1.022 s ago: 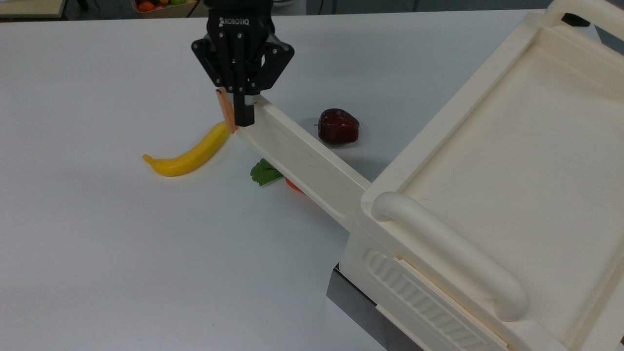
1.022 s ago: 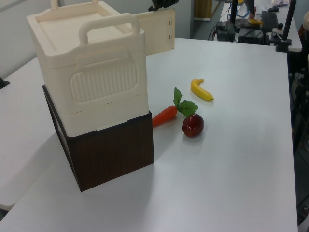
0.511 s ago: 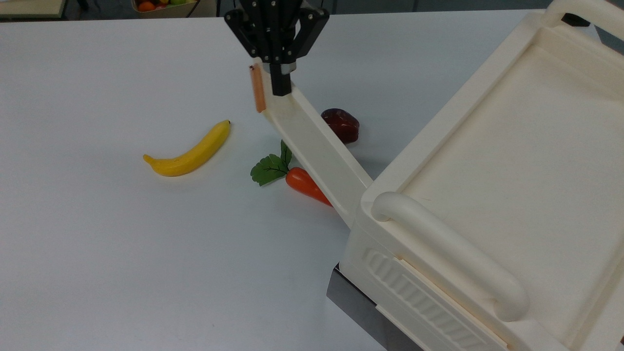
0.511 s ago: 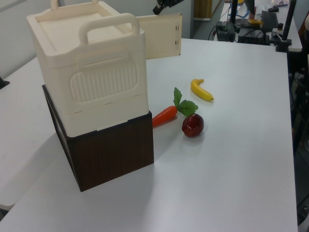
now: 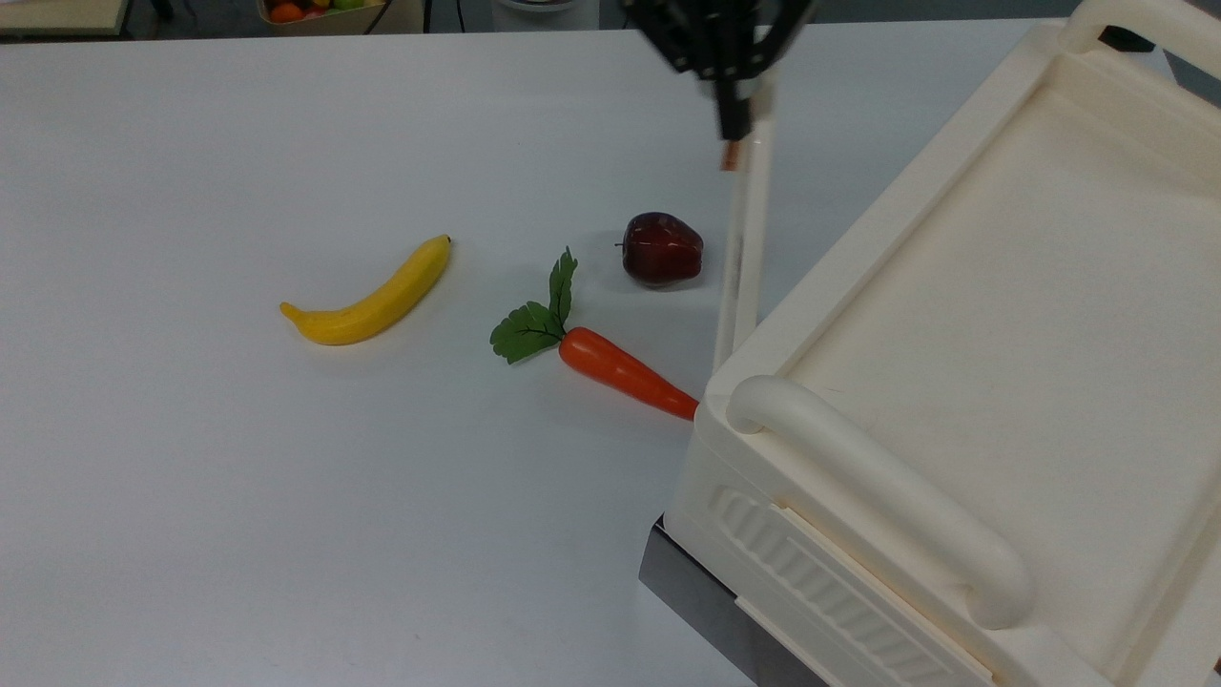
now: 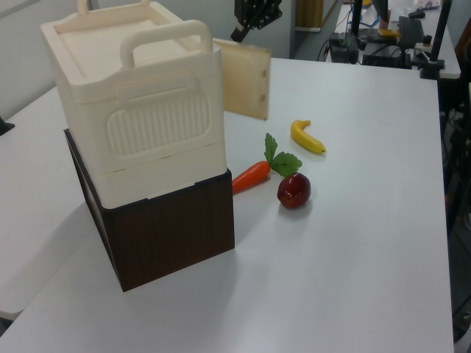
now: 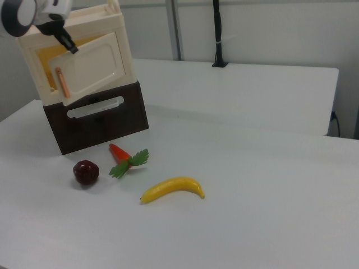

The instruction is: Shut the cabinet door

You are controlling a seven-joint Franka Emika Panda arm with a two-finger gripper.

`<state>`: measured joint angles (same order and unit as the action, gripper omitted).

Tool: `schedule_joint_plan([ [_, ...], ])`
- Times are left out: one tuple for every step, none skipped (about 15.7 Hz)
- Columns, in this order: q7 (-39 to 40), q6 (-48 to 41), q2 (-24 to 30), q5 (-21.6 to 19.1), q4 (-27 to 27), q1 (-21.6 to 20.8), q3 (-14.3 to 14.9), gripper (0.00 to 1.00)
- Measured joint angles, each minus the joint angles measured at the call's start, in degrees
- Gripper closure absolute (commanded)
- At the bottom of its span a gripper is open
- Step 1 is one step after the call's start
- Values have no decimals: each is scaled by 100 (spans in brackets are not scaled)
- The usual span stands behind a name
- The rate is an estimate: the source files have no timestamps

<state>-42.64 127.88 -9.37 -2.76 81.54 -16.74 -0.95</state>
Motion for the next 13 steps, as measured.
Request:
schedule_joint_plan([
  [-140, 0, 12, 0, 0, -114, -3, 100],
  [-217, 0, 17, 0, 0, -192, -4, 100],
  [-266, 0, 17, 0, 0, -230, -4, 100],
  [-276, 0, 17, 0, 0, -235, -3, 100],
  [-276, 0, 15, 0, 0, -225, -2, 100],
  [-276, 0, 8, 0, 0, -218, 2, 100],
  [-276, 0, -3, 0, 1, -214, 4, 100],
  [-276, 2, -16, 0, 1, -214, 6, 100],
  [-276, 25, -29, 0, 1, -214, 6, 100],
  [-276, 57, -39, 1, 1, -214, 6, 100],
  [-275, 78, -48, 1, 1, -217, 6, 100],
  [-271, 81, -59, 1, 3, -222, 6, 100],
  [-262, 81, -74, 2, 5, -228, 6, 100],
])
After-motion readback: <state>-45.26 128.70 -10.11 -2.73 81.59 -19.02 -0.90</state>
